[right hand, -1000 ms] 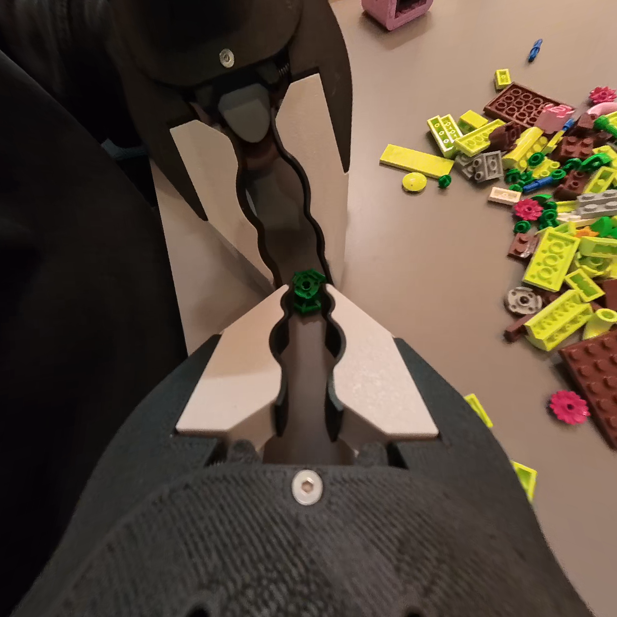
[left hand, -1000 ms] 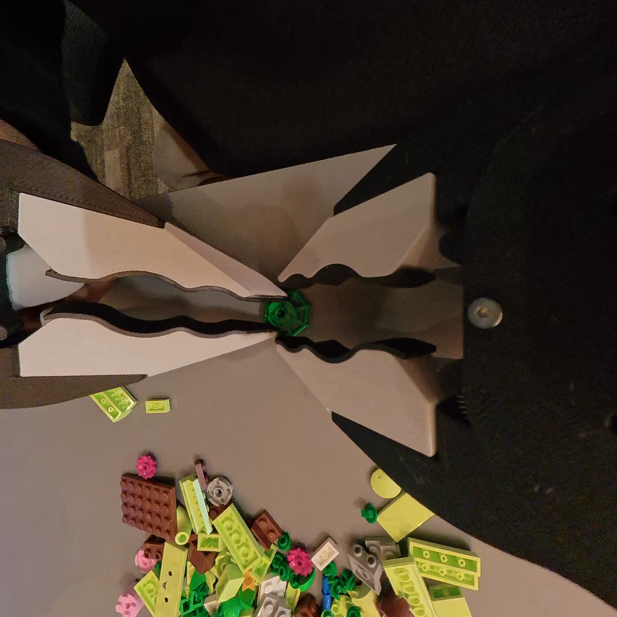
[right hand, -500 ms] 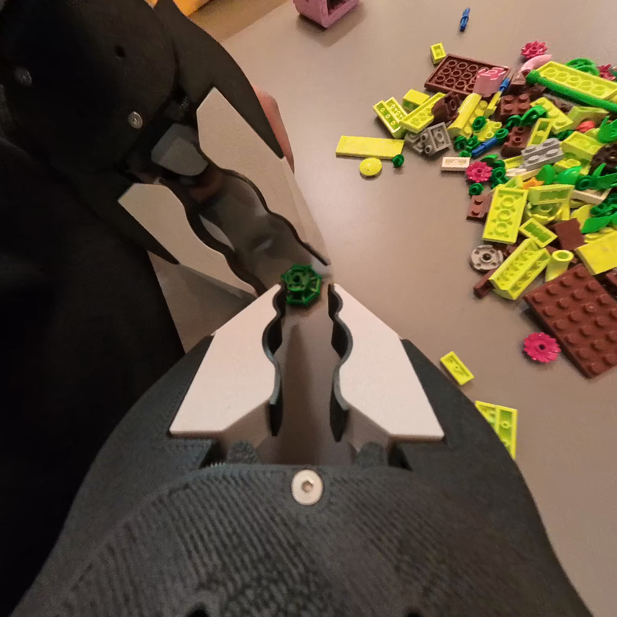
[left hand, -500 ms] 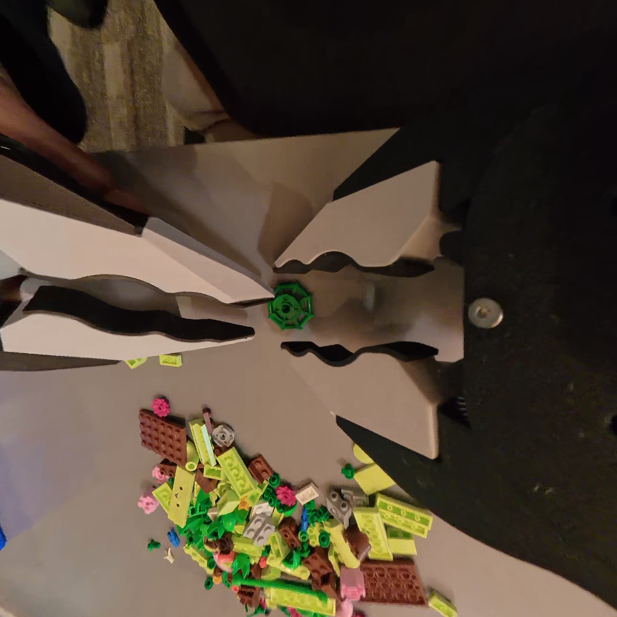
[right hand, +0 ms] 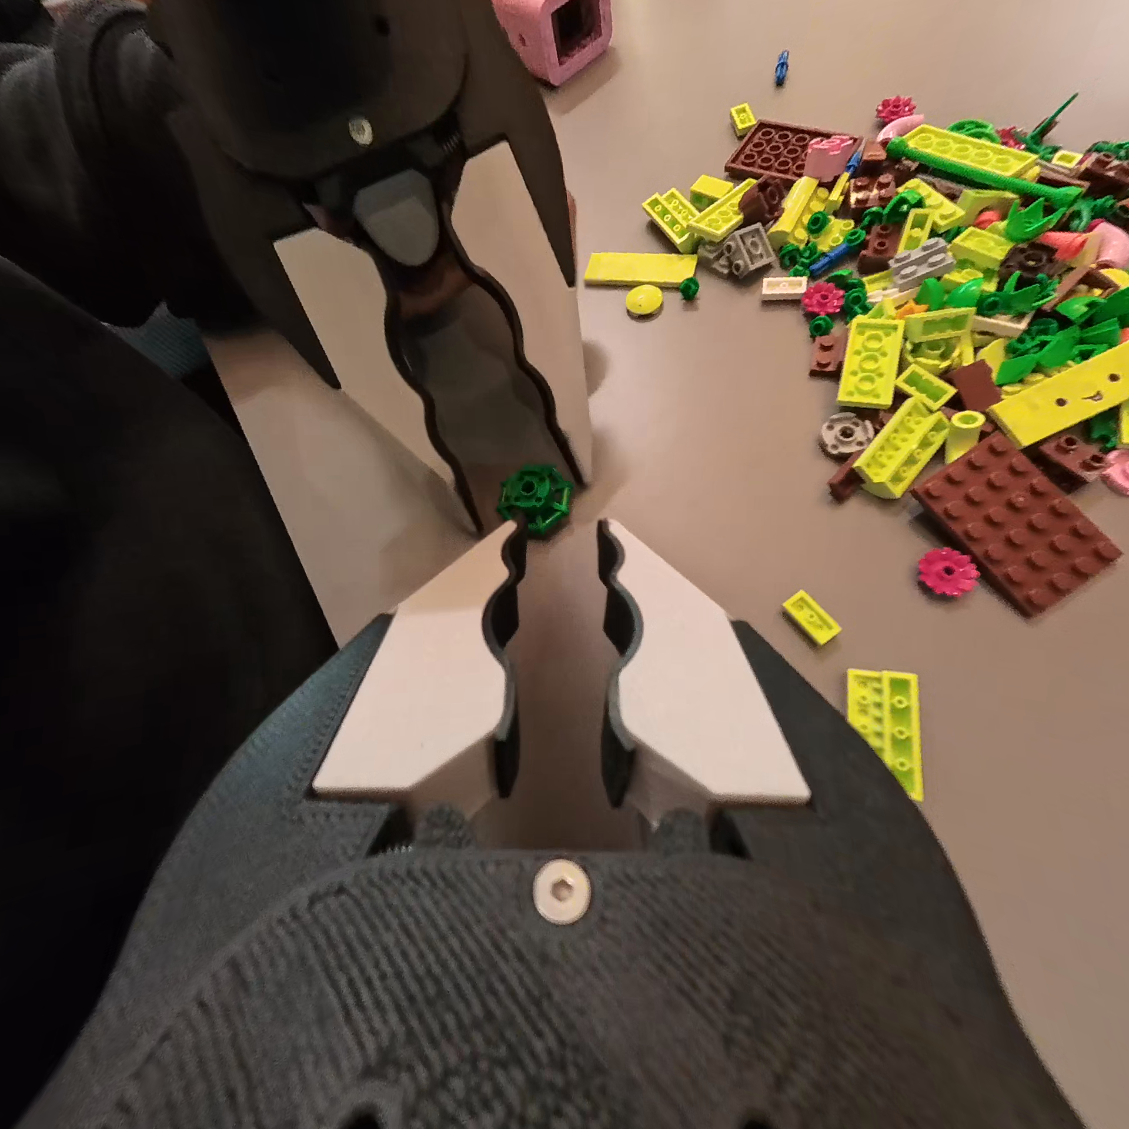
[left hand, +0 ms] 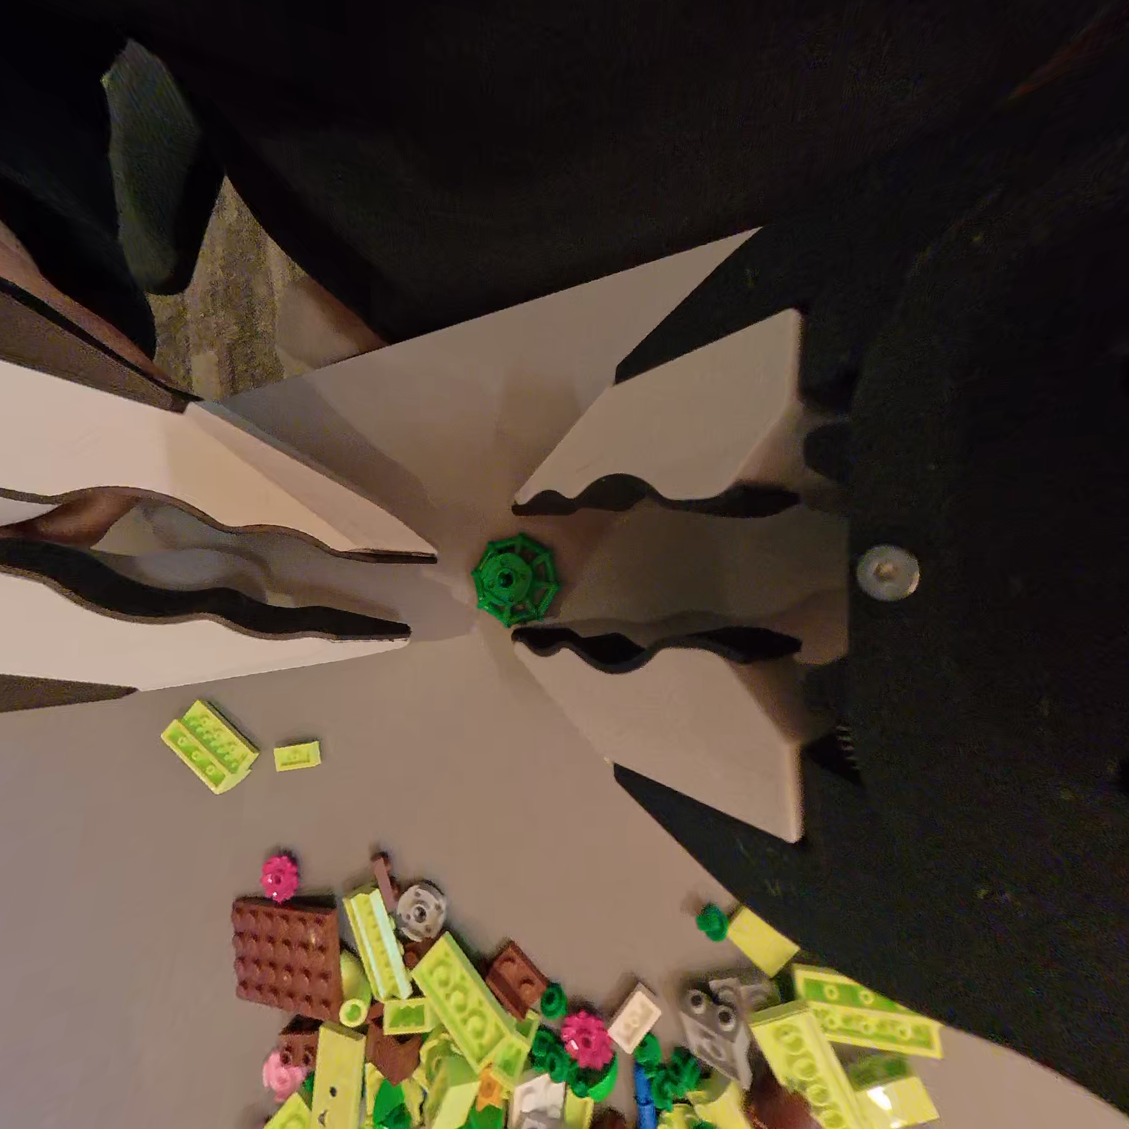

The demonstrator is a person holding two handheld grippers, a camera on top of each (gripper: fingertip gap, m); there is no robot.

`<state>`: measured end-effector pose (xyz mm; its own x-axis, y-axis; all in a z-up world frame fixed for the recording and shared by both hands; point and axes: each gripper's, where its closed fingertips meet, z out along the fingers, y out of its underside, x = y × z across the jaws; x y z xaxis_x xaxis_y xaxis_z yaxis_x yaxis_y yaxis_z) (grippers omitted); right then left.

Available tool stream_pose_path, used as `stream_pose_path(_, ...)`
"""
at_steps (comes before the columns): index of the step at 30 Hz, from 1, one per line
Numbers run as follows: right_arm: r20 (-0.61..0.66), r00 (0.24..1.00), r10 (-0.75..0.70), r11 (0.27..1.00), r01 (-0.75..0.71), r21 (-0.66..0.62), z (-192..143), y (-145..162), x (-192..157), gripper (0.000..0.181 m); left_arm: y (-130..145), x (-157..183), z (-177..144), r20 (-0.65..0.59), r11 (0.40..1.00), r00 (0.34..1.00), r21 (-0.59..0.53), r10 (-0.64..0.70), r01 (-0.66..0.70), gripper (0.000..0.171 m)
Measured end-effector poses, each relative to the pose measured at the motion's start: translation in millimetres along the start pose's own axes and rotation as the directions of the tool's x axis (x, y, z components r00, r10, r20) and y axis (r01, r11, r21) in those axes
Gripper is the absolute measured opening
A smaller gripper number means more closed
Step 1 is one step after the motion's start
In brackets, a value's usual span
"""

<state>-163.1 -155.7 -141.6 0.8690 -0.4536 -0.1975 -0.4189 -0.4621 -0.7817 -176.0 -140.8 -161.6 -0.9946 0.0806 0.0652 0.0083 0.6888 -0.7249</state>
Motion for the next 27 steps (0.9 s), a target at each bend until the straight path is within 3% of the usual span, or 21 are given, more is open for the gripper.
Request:
stream_pose_path(6,0.018,1.0,-0.015,1.0,0.015,0.023,7.6,-2.5,-7.2,0.02,5.5,7.3,-5.0,0.039,1.0,0.999,-0.001,-0.01,0.01,0.033)
stream_pose_path(10,0.001,0.999,-0.043,0.999,0.043,0.011,10.1,-1.3,-7.0,0.02,-0.3,0.4,-6.2,0.082,0.999,0.996,0.034,-0.027,0.024,0.052)
stream_pose_path(13,0.001,0.999,-0.044,0.999,0.044,0.018,8.5,-1.8,-7.4,0.02,-5.9,-0.4,-4.8,0.083,0.999,0.997,0.053,-0.011,0.007,0.043)
stream_pose_path(17,0.005,0.999,-0.044,0.998,0.043,0.035,6.5,-3.9,-8.4,0.02,0.3,-0.9,2.7,0.105,1.0,0.994,-0.013,0.019,-0.018,0.038)
stream_pose_path(19,0.02,0.998,-0.058,0.997,0.057,0.043,7.4,-4.7,-11.7,0.02,0.1,-0.1,3.2,0.118,0.999,0.992,-0.016,0.042,-0.041,0.028)
stream_pose_path(27,0.042,0.987,-0.157,0.988,0.157,-0.007,17.7,-2.5,-14.9,0.018,0.4,0.1,3.5,0.113,0.999,0.993,-0.019,0.04,-0.038,0.028)
